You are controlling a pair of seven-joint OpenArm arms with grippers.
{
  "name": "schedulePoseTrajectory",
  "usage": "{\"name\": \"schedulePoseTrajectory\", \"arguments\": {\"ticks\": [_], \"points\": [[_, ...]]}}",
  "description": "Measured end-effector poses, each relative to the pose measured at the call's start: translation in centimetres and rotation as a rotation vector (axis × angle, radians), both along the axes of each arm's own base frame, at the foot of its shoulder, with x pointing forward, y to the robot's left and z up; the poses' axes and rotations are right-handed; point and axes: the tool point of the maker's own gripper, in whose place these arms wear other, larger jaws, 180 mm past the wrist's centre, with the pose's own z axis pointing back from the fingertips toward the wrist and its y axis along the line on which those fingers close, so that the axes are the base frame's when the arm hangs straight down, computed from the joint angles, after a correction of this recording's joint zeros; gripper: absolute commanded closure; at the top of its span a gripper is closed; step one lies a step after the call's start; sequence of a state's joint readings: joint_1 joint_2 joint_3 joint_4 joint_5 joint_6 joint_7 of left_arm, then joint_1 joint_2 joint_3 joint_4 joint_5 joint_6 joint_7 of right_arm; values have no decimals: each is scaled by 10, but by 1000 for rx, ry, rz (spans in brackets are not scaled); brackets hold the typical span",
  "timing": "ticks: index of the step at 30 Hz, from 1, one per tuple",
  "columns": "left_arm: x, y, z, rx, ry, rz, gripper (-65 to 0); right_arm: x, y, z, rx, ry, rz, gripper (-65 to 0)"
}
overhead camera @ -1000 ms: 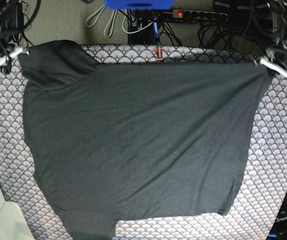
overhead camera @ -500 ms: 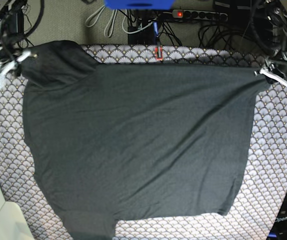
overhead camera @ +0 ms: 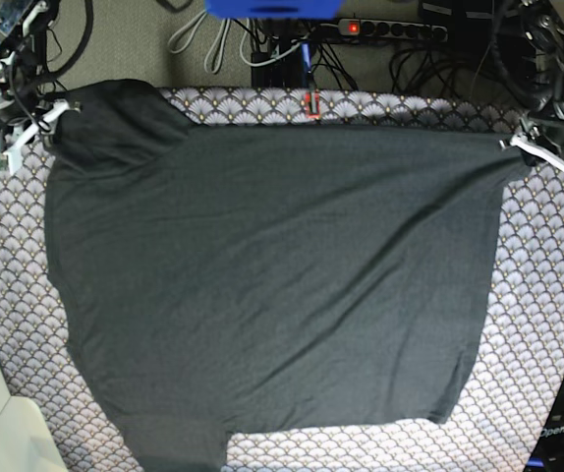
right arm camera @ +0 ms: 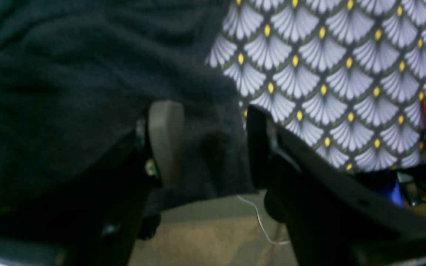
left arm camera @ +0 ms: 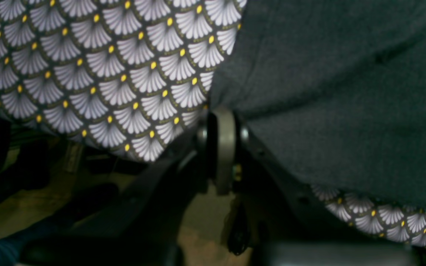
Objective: Fold the T-shirt properly
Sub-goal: 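Lift both shoulder corners and pull the shirt taut between grippers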
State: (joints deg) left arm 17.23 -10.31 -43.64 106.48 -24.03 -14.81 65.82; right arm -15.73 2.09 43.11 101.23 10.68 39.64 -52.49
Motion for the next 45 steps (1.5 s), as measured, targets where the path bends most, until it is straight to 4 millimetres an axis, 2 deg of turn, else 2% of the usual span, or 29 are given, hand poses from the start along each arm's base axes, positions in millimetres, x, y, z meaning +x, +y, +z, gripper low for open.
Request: {"name": "schedulePoseTrajectory", "arguments": {"ticks": [5,9,11,27,37,40,45], "points": [[0,0,0,1,0,0,-4,13,1,-4,29,-24,-8,-295],[0,0,0,0,0,0,-4,6,-5,-17,26,43,7,-295],[0,0,0,0,0,0,-4,8,0,-21,42,43,15,-295],[0,0,0,-2,-2,0,-4,8,4,-22,58,37,14,-296],[0,0,0,-2,-1,0,-4,7,35,-30,91,38,81,-292],[0,0,0,-2,0,0,-4,8,36,-30,94,35,85,-235],[0,0,0,-2,-1,1,-4,11,37,-30,100,29,84,-52]]}}
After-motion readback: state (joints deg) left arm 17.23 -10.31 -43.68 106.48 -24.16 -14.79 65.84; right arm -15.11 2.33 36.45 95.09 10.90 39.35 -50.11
